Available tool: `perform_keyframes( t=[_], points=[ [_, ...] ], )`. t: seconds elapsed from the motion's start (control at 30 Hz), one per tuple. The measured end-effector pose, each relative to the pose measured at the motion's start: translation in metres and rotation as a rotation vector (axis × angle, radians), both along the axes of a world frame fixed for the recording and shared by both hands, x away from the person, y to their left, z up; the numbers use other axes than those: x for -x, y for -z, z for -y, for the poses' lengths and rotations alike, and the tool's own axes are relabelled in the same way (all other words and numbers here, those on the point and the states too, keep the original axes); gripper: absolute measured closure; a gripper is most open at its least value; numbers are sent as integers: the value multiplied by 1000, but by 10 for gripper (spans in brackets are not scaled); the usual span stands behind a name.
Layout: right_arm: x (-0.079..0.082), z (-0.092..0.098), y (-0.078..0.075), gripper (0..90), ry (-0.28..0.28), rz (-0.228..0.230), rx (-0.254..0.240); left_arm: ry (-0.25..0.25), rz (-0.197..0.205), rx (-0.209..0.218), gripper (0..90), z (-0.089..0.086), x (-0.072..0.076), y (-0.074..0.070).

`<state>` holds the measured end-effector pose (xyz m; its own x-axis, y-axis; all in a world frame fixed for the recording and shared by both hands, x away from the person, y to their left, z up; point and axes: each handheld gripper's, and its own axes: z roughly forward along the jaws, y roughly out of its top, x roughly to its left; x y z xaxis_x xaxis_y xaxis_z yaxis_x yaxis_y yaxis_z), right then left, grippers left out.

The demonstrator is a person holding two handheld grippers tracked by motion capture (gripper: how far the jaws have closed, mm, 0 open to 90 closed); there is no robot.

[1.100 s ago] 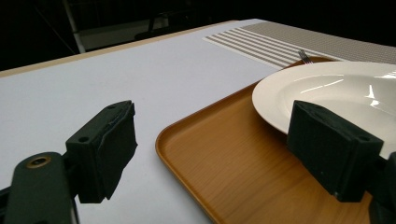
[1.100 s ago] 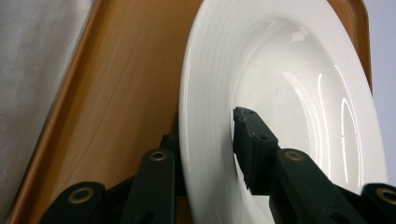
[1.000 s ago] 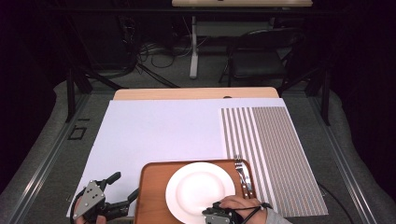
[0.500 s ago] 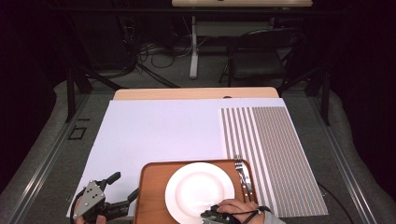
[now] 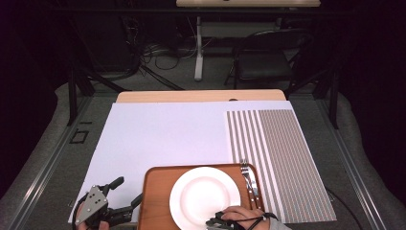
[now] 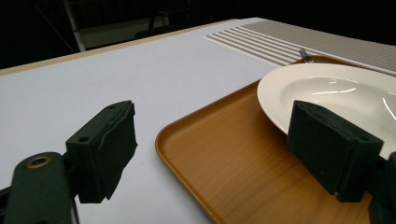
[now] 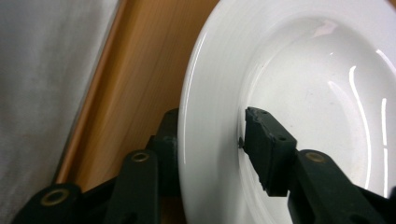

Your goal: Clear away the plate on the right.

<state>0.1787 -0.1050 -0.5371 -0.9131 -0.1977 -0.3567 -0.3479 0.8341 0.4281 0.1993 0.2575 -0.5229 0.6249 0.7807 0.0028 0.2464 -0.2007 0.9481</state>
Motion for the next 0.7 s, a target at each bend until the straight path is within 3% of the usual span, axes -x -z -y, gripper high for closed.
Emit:
perform_keyframes(
  t=[0.23, 0.3, 0.7],
  points=[
    [0, 0, -1, 527, -15, -16, -2, 1, -1, 1, 158, 0, 0, 0],
    [0, 0, -3, 509, -31, 3, -7, 2, 0, 0, 158, 0, 0, 0],
    [1, 17, -20, 435, 19, -23, -80, -1, -1, 1, 158, 0, 1, 0]
  ],
)
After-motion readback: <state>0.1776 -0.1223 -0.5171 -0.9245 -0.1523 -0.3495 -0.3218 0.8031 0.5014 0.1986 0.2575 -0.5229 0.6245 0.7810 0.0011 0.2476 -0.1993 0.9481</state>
